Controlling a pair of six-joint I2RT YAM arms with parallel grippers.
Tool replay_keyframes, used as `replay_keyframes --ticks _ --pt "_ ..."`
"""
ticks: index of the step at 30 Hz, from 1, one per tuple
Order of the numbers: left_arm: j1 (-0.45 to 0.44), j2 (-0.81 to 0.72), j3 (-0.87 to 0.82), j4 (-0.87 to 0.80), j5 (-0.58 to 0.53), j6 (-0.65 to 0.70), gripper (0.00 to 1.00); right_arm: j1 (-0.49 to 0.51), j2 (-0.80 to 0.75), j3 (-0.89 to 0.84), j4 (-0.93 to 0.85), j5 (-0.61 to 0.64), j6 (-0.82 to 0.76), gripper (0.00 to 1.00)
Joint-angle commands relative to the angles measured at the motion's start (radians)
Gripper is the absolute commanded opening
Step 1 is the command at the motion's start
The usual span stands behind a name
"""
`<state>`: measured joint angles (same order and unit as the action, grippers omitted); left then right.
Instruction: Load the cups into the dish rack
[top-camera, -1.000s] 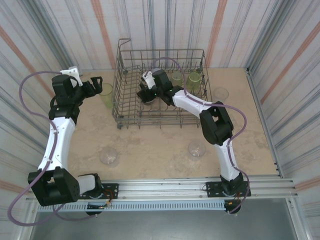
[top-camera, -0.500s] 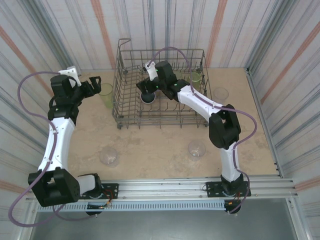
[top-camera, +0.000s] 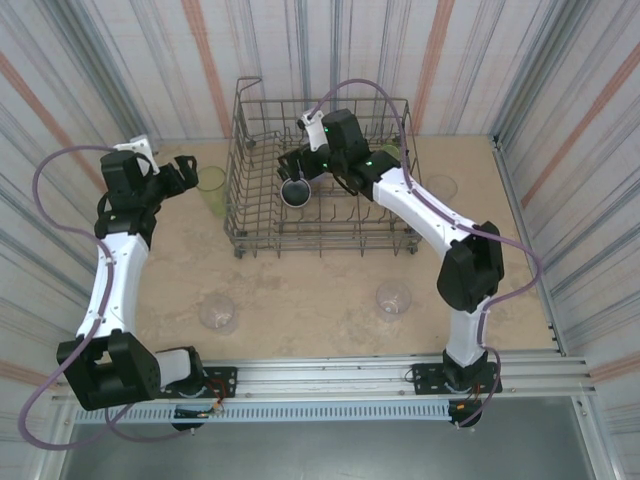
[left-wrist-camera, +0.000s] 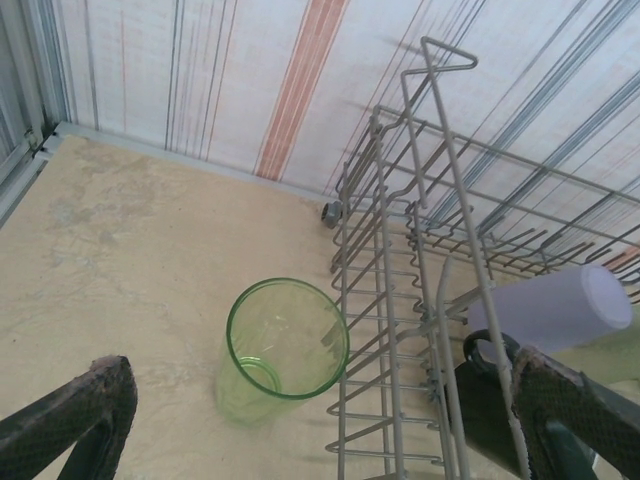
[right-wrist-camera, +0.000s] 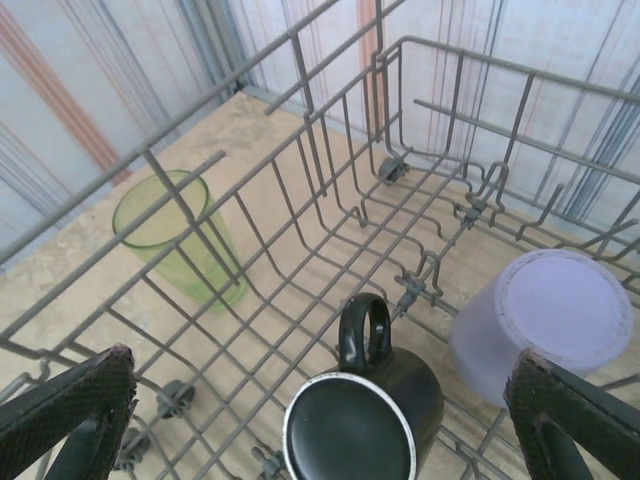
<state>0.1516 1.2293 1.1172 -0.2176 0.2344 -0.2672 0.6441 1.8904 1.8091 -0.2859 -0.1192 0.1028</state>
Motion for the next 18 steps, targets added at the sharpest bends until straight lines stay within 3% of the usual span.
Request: replay_keyframes --ticks 1,18 --pt "0.008 0.019 0.032 -0.035 -0.029 0.0 0.99 0.014 -0.077 -0.028 -0.076 0.037 0.036 0.99" --pt "-0.001 0.098 0.076 -0.136 -0.192 0.02 0.99 0.064 -0.327 -0.17 -0.35 0.153 0.117 0.99"
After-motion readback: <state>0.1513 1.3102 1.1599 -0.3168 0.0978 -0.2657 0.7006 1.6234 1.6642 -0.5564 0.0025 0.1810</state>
